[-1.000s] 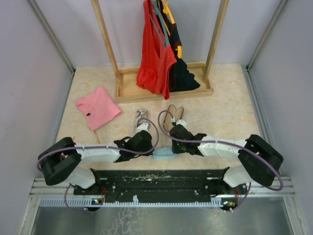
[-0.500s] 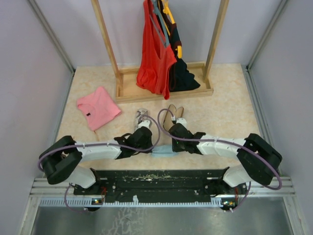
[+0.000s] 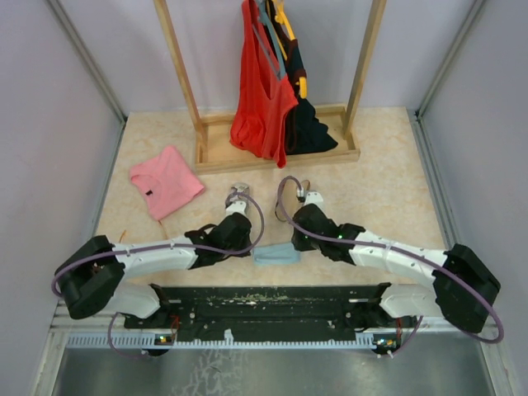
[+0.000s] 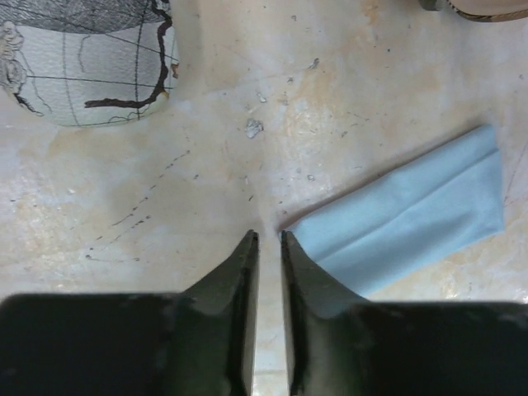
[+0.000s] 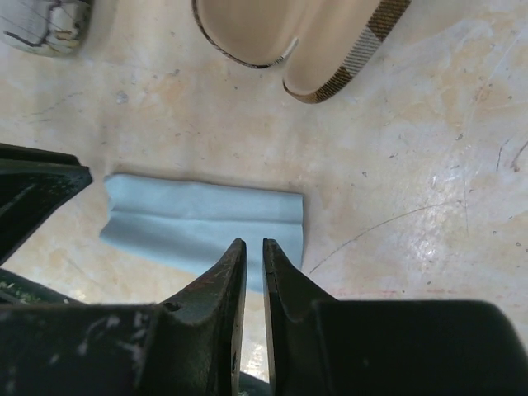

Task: Organize the sunglasses
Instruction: Fold the glasses cleaning cloth at the center of the board.

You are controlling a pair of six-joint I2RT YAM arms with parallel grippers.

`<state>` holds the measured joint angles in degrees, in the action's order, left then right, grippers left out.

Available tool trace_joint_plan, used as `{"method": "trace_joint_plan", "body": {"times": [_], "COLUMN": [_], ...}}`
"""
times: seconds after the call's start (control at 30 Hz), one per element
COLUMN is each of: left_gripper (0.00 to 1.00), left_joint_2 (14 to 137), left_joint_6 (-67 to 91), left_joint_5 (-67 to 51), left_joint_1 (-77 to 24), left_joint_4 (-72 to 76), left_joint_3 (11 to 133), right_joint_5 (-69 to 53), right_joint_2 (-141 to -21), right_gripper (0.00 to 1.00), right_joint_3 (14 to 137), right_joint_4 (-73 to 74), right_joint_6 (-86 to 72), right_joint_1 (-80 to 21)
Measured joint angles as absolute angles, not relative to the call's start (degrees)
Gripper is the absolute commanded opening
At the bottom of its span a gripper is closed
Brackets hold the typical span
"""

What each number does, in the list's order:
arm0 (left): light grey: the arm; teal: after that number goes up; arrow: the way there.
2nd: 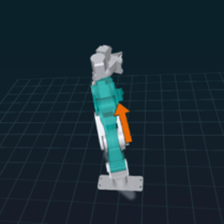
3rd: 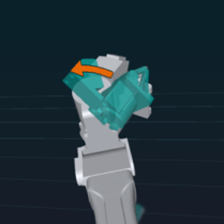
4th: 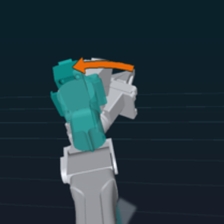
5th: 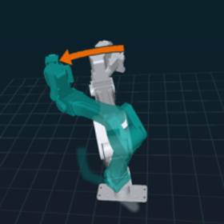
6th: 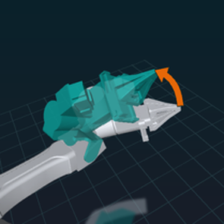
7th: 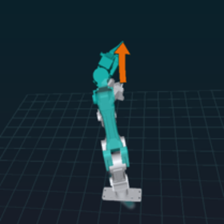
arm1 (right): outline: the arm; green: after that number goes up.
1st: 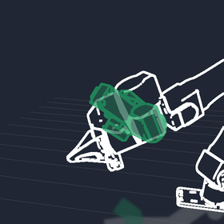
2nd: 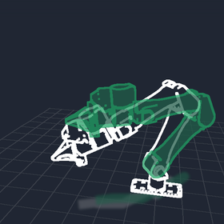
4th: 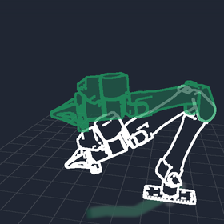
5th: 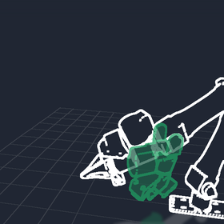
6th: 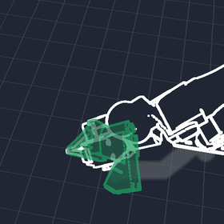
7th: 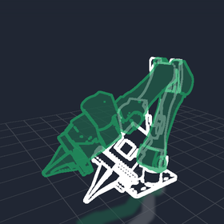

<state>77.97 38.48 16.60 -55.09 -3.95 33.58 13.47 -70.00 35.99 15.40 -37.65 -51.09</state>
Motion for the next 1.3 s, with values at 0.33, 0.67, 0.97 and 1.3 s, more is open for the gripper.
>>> {"method": "trace_joint_plan", "body": {"times": [0.33,0.67,0.97,1.3], "left_gripper": [0.1,0.0,0.0,0.0], "left_joint_2": [71.88,74.06,81.08,81.95], "left_joint_6": [38.76,37.52,37.45,37.95], "left_joint_5": [18.02,8.34,7.01,8.21], "left_joint_1": [-54.85,-54.87,-54.87,-54.87], "left_joint_4": [-7.46,0.25,4.29,5.91], "left_joint_3": [33.5,32.8,32.08,30.89], "right_joint_5": [5.72,2.22,0.8,1.06], "right_joint_2": [-65.45,-75.16,-78.91,-83.55], "right_gripper": [0.08,0.0,0.0,0.0], "right_joint_3": [33.17,33.01,32.16,29.56], "right_joint_4": [8.56,0.14,-8.73,-15.38], "right_joint_6": [-37.32,-41.5,-47.29,-53.21], "right_joint_1": [-51.35,-54.98,-56.84,-58.0]}}
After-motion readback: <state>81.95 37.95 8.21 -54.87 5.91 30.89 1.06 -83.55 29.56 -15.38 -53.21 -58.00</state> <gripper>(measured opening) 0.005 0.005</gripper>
